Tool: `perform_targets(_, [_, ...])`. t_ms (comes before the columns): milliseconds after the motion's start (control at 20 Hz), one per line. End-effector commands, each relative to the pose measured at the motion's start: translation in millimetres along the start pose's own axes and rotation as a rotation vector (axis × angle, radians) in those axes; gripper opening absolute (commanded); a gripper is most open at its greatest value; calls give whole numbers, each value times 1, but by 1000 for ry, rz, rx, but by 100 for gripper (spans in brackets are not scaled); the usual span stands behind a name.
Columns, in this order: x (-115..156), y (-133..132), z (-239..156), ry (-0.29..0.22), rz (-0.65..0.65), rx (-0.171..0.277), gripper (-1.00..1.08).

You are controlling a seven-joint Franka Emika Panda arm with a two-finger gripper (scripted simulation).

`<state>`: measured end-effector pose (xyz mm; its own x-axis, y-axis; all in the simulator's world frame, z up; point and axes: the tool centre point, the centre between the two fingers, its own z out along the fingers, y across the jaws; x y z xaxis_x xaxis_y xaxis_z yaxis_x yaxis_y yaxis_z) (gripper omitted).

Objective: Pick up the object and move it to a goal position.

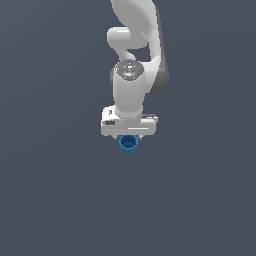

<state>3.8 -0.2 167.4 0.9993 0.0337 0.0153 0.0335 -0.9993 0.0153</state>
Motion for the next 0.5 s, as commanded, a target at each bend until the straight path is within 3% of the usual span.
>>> perform_targets(0, [0,0,0,0,0,0,28])
perform_targets(450, [2,9,-3,5,6,5,28])
